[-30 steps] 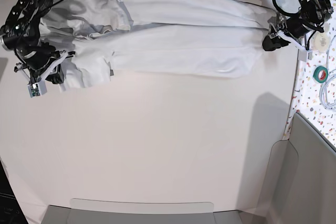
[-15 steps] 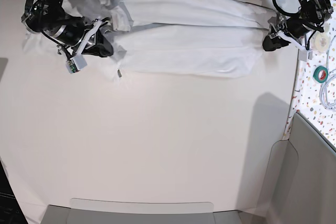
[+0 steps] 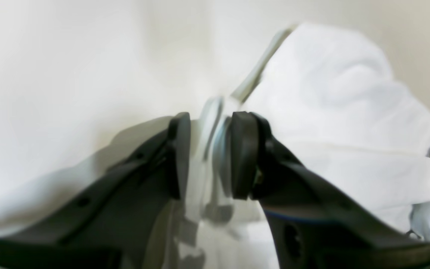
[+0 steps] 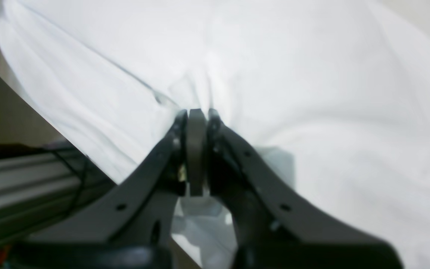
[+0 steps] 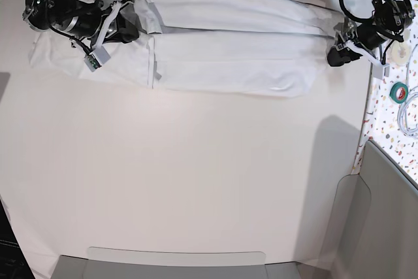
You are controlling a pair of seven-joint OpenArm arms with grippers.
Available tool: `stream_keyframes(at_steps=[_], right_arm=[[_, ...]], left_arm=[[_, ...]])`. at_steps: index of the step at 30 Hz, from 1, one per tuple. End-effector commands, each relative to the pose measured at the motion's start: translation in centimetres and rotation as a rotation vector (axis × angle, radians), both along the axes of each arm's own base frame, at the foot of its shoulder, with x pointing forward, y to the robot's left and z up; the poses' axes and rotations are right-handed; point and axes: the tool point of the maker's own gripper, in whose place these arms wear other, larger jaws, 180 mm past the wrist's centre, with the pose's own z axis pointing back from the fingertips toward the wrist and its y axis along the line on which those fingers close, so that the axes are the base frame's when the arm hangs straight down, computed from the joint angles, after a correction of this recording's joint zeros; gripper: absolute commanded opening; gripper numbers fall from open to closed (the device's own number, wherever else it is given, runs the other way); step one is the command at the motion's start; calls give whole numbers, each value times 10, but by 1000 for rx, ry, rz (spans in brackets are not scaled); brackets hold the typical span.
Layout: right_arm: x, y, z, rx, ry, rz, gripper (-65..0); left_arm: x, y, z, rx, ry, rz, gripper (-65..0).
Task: Layout the t-shirt on the table in an organized manner, then fold the t-shirt properly
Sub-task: 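Grasp the loose sleeve fabric with the right gripper and tuck it onto the strip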
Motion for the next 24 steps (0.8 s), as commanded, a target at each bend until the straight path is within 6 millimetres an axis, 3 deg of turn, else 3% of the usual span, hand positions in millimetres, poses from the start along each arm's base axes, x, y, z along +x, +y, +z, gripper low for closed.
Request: stream_keyframes(at_steps=[1, 7, 14, 19, 24], right_arm=[[-1, 2, 8, 19, -21, 20, -650], [-10, 6, 17, 91, -2, 60, -650], [-12, 8, 7, 42, 11, 76, -650], [-25, 29, -1, 44, 48, 161, -641], [-29, 37, -3, 44, 57, 209, -443]], left_arm=[[8, 6, 12, 15, -46, 1, -465], [9, 6, 13, 15, -47, 1, -465], [9, 6, 13, 15, -47, 1, -465], [9, 6, 13, 15, -47, 1, -465], [9, 6, 13, 15, -47, 1, -465]])
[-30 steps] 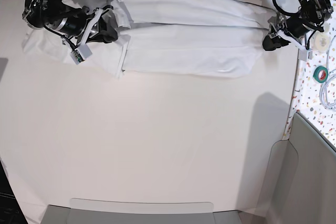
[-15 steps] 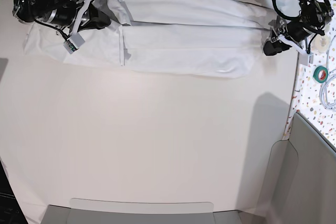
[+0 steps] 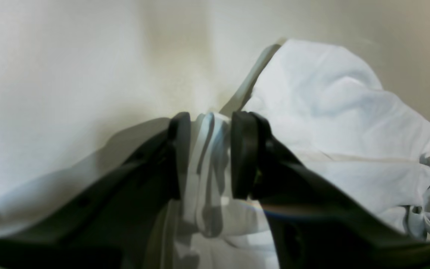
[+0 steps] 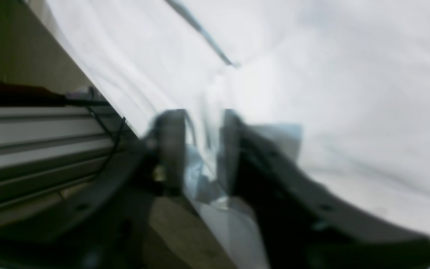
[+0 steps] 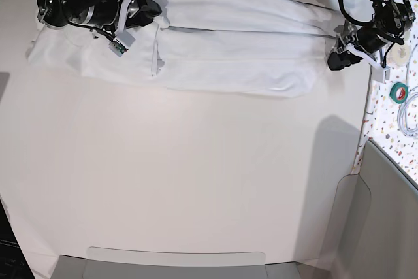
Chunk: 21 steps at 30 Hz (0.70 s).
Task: Layout the t-shirt on the table in an organized manner, then fold the t-shirt properly
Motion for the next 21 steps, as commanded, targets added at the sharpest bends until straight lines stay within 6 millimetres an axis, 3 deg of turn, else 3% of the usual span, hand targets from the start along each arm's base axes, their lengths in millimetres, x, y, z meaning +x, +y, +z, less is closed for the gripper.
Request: stream_keyframes(at_steps=[1, 3, 8, 14, 17, 21], right_arm=[[4, -2, 7, 5, -27, 4, -407], [5, -2, 9, 15, -32, 2, -378], [11, -1, 22, 73, -51, 5, -401], [48, -38, 61, 195, -176, -243, -430], [67, -59, 78, 248, -265, -405, -492], [81, -65, 68, 227, -280, -497, -648]], left_arm=[[8, 6, 12, 14, -44, 1, -465], [8, 6, 12, 14, -44, 1, -465], [7, 5, 12, 13, -40, -1, -465], [6, 2, 9, 3, -37, 1, -465], [5, 1, 8, 1, -35, 1, -465], [5, 1, 8, 0, -33, 1, -465]])
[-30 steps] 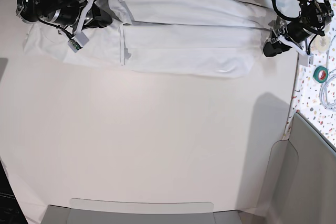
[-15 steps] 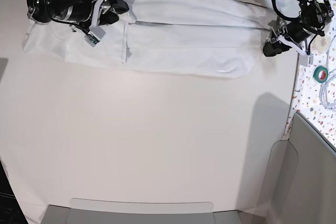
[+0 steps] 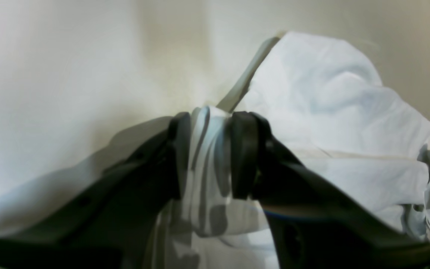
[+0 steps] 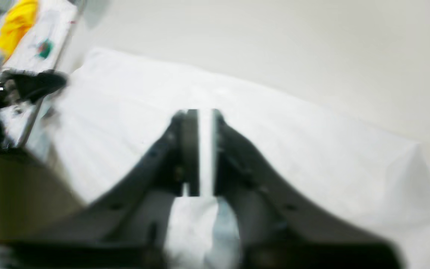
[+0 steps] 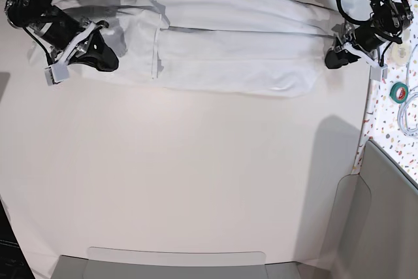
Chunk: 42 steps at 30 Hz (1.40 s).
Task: Layout the t-shirt on the table in an organized manner, then fold the t-shirt properly
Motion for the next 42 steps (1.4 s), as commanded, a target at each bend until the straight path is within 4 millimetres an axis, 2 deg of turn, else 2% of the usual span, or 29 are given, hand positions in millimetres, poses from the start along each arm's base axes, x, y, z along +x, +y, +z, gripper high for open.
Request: stream_keyframes(at_steps=[1, 7, 12, 14, 19, 23, 24, 26, 28, 31, 34, 36, 42], right_arm=[[6, 4, 2, 5, -22, -11, -650], [6, 23, -41, -153, 100, -30, -650], [-4, 62, -57, -237, 137, 137, -650], [-8, 73, -57, -265, 128, 220, -650], [-3, 65, -45, -313, 78, 250, -650], [1, 73, -25, -215, 20, 301, -650], [2, 77, -18, -171, 1, 305, -650], [6, 73, -6, -96, -29, 269, -650], [10, 60, 0, -70, -46, 218, -650], [15, 38, 0, -90, -44, 149, -650], [14, 22, -7, -100, -16, 111, -650], [11, 14, -9, -125, -5, 108, -650], [4, 0, -14, -185, 21, 122, -650]], left_arm=[[7, 6, 11, 14, -41, 1, -465], [7, 6, 11, 14, -42, 2, -466], [8, 6, 12, 14, -46, 2, -466], [8, 6, 12, 14, -46, 2, -466], [9, 6, 13, 14, -49, 3, -466], [10, 9, 15, 19, -59, 13, -466], [12, 16, 20, 25, -78, 36, -466], [12, 34, 32, 40, -129, 106, -464], [8, 45, 38, 44, -156, 165, -463], [1, 57, 43, 55, -146, 186, -451], [2, 52, 41, 41, -110, 154, -400], [-4, 44, 34, 28, -55, 114, -370], [-16, 27, 21, 2, 42, 36, -362]])
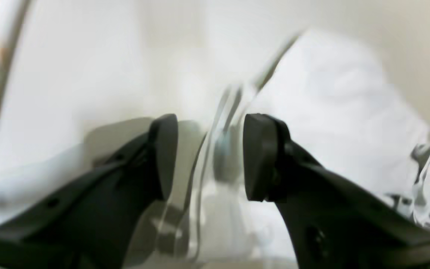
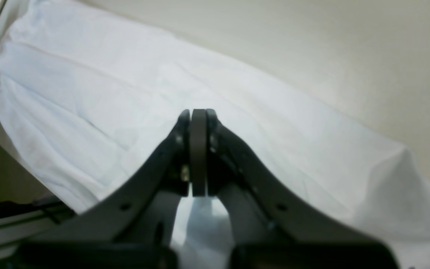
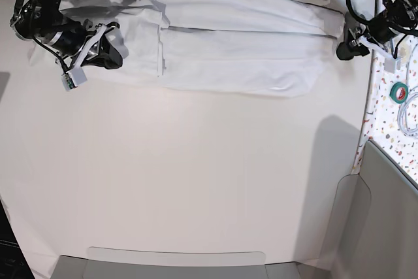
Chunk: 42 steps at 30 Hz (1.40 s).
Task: Layout the t-shirt on the table in an organized manner, then fold the t-shirt properly
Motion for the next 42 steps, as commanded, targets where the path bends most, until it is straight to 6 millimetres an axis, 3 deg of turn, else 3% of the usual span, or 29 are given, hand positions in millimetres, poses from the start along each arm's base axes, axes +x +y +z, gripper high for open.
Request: stream_keyframes(at_steps=[1, 5, 9, 15, 19, 24, 33, 37, 42], right_arm=[[3, -4, 9, -17, -35, 8, -650], [5, -30, 13, -67, -46, -49, -650], [8, -46, 19, -82, -67, -98, -650], [14, -46, 23, -81, -85, -99, -650], [13, -46, 21, -78, -78, -102, -650], [13, -48, 20, -80, -76, -105, -650], [17, -45, 22, -66, -87, -112, -650], [20, -53, 8, -60, -47, -139, -650], [23, -56, 5, -54, -39, -149, -650]], left_arm=[[10, 3, 12, 20, -47, -19, -362], [6, -3, 6, 17, -21, -44, -361], [-3, -23, -7, -6, 25, -104, -361], [-3, -68, -21, -83, 47, -183, -361], [-7, -82, -33, -121, 84, -213, -363], [-8, -84, -36, -128, 91, -214, -385], [-6, -82, -34, -121, 89, -220, -650], [-6, -84, -35, -125, 89, -219, -650], [-3, -83, -34, -123, 75, -210, -650]])
